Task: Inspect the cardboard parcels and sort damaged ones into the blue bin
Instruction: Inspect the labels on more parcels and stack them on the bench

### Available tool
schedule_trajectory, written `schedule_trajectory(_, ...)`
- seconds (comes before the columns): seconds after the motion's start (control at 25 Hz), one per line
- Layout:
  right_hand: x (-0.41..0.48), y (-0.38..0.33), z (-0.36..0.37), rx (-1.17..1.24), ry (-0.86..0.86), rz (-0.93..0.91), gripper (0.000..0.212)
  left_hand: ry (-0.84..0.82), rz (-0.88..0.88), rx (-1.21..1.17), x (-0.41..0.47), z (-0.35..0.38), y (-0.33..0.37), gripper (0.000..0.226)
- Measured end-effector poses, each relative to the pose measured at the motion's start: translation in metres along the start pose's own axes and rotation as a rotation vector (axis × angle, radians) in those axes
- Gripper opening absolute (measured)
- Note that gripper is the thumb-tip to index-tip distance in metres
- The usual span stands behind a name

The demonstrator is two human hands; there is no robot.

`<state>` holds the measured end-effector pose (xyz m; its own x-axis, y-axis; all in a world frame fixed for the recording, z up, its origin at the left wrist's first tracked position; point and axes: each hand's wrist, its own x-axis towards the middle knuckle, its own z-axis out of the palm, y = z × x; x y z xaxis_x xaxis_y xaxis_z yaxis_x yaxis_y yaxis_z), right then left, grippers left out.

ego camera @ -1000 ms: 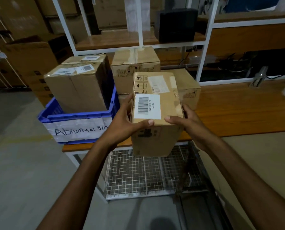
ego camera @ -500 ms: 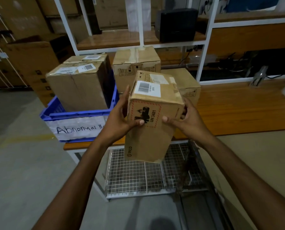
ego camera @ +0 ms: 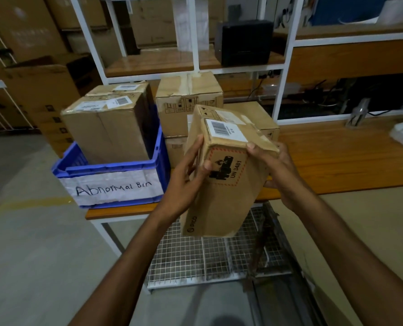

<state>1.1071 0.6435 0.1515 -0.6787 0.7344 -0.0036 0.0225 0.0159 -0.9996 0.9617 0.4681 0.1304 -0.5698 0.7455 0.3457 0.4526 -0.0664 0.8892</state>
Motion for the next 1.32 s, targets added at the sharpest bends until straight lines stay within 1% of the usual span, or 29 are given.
schedule_trajectory(0.04,-0.002,0.000,-0.004,-0.012,-0.024,0.045,0.082,0.032,-0.025,-0.030,0.000,0.004,0.007,0.062)
schedule_trajectory(0.08,-0.004,0.001,-0.008,-0.024,-0.059,0.090,0.080,0.075,-0.056,-0.057,0.001,0.006,0.014,0.057)
schedule_trajectory(0.16,-0.007,0.002,-0.012,-0.015,-0.133,0.166,0.070,0.162,-0.109,-0.132,0.005,0.010,0.028,0.047)
schedule_trajectory(0.24,-0.002,-0.001,-0.012,-0.062,-0.111,0.170,0.073,0.200,-0.145,-0.163,0.006,0.011,0.032,0.034)
schedule_trajectory(0.32,0.015,-0.009,-0.012,-0.158,-0.020,0.074,0.083,0.146,-0.160,-0.142,0.003,0.011,0.036,0.030)
schedule_trajectory(0.36,0.026,-0.014,-0.014,-0.213,0.017,0.004,0.092,0.104,-0.164,-0.136,-0.001,0.011,0.035,0.033)
schedule_trajectory(0.44,0.051,-0.028,-0.017,-0.325,0.032,-0.074,0.113,0.060,-0.211,-0.095,-0.005,0.009,0.029,0.036)
schedule_trajectory(0.48,0.060,-0.036,-0.018,-0.365,0.010,-0.065,0.115,0.029,-0.265,-0.086,-0.007,0.008,0.030,0.035)
schedule_trajectory(0.52,0.065,-0.045,-0.017,-0.400,-0.036,-0.037,0.110,-0.006,-0.347,-0.113,-0.010,0.006,0.034,0.034)
schedule_trajectory(0.6,0.069,-0.054,-0.017,-0.449,-0.133,-0.017,0.084,-0.047,-0.461,-0.266,-0.018,0.006,0.039,0.041)
schedule_trajectory(0.64,0.066,-0.056,-0.016,-0.456,-0.141,-0.040,0.073,-0.033,-0.482,-0.349,-0.023,0.007,0.042,0.043)
schedule_trajectory(0.72,0.054,-0.056,-0.015,-0.401,-0.105,-0.128,0.060,0.044,-0.486,-0.475,-0.031,0.009,0.051,0.037)
schedule_trajectory(0.8,0.036,-0.057,-0.018,-0.311,0.011,-0.204,0.059,0.168,-0.442,-0.507,-0.033,0.010,0.049,0.033)
schedule_trajectory(0.88,0.018,-0.060,-0.025,-0.271,0.105,-0.255,0.070,0.276,-0.336,-0.446,-0.031,0.007,0.044,0.025)
schedule_trajectory(0.92,0.012,-0.063,-0.028,-0.291,0.121,-0.256,0.075,0.307,-0.270,-0.394,-0.030,0.005,0.044,0.029)
schedule_trajectory(0.96,0.008,-0.066,-0.031,-0.333,0.113,-0.238,0.081,0.321,-0.190,-0.323,-0.028,0.003,0.043,0.034)
schedule_trajectory(1.04,0.003,-0.069,-0.034,-0.442,0.065,-0.195,0.087,0.264,-0.040,-0.132,-0.026,0.001,0.043,0.039)
schedule_trajectory(1.08,0.002,-0.070,-0.034,-0.457,0.043,-0.187,0.085,0.235,0.020,-0.046,-0.025,0.001,0.045,0.039)
schedule_trajectory(1.12,0.000,-0.071,-0.033,-0.439,0.023,-0.194,0.077,0.235,0.060,0.009,-0.024,0.000,0.046,0.040)
schedule_trajectory(1.2,-0.007,-0.073,-0.032,-0.382,-0.002,-0.248,0.054,0.271,0.128,0.064,-0.022,-0.001,0.049,0.042)
schedule_trajectory(1.24,-0.010,-0.073,-0.033,-0.359,-0.009,-0.269,0.052,0.327,0.151,0.064,-0.021,-0.002,0.051,0.042)
schedule_trajectory(1.28,-0.013,-0.072,-0.033,-0.341,-0.004,-0.296,0.057,0.421,0.148,0.020,-0.018,-0.002,0.055,0.042)
schedule_trajectory(1.32,-0.016,-0.070,-0.033,-0.332,0.009,-0.331,0.062,0.556,0.100,-0.073,-0.014,-0.004,0.055,0.043)
